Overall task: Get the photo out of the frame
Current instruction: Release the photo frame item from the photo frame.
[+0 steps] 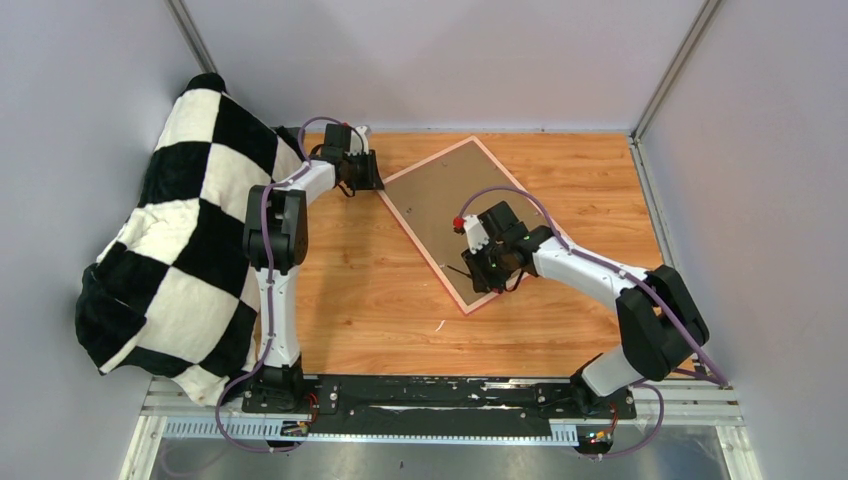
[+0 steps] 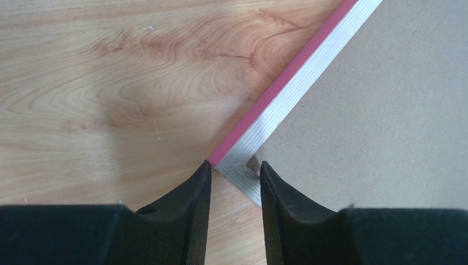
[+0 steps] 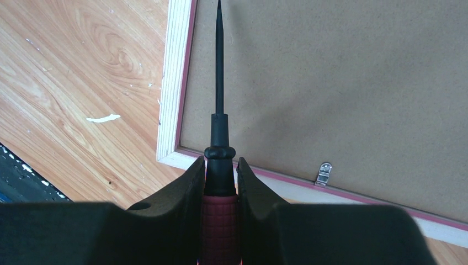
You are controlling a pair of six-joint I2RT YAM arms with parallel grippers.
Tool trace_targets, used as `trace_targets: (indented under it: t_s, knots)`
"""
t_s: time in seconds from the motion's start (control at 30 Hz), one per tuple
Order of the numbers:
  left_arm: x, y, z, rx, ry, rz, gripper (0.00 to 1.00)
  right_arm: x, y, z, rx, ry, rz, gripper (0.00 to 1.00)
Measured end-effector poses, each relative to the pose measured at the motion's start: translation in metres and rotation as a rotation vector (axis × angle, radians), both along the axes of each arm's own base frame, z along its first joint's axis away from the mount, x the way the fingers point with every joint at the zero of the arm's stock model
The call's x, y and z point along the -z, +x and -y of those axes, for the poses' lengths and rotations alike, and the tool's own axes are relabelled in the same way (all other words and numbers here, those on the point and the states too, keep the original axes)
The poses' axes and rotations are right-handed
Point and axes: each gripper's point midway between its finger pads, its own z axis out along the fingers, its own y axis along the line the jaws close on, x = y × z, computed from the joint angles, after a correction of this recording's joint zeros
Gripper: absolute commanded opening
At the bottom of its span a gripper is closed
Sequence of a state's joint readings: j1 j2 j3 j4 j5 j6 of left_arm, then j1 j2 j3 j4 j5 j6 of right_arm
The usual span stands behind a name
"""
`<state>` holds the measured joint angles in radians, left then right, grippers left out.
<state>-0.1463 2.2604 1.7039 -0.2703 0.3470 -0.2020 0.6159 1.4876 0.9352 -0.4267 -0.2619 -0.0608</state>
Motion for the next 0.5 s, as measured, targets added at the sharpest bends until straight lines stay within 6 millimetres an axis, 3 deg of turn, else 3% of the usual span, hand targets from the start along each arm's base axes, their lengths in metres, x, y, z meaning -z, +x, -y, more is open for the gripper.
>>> trace_targets:
  t_s: [0.5]
  knots:
    - [-0.001, 0.0022, 0.0008, -0.006, -0.008, 0.009, 0.2, 0.0071, 0.0013, 0.0009, 0.004, -0.016, 0.003, 0.0]
